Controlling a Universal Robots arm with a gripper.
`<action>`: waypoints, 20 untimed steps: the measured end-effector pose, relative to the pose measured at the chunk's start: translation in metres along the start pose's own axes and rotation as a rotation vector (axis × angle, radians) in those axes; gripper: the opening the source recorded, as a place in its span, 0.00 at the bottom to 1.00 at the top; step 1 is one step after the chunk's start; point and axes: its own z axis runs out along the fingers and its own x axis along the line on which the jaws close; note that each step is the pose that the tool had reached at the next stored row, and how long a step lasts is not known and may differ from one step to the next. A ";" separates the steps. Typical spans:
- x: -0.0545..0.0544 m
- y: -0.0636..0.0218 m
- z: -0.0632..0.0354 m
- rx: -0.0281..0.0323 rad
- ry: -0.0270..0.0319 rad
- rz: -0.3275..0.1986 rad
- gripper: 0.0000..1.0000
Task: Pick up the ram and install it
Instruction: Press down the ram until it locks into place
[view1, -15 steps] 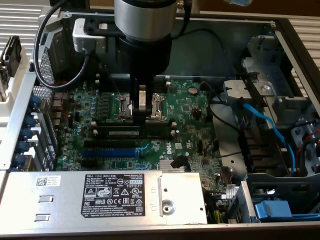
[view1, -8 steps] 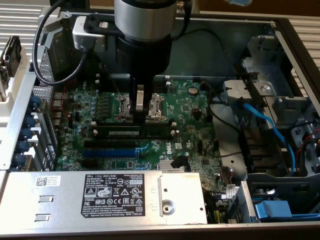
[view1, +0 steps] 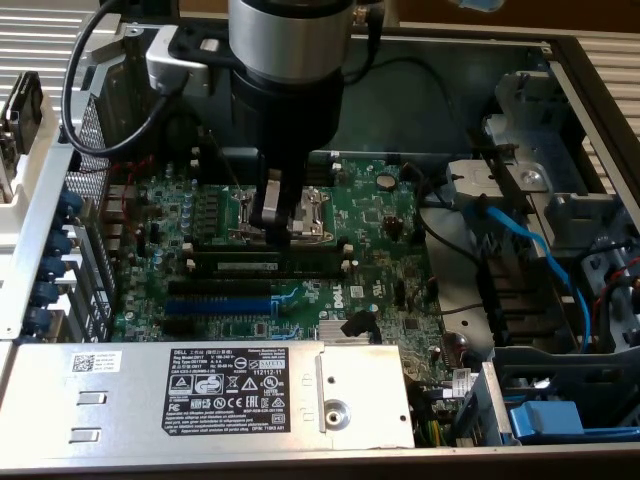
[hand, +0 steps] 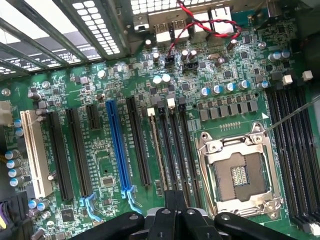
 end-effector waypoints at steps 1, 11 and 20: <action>0.000 0.0000 0.0000 0.0001 -0.0001 0.015 0.10; 0.000 0.0000 0.0005 0.0011 -0.0017 0.149 0.10; 0.000 0.0000 0.0015 0.0006 -0.0028 0.261 0.10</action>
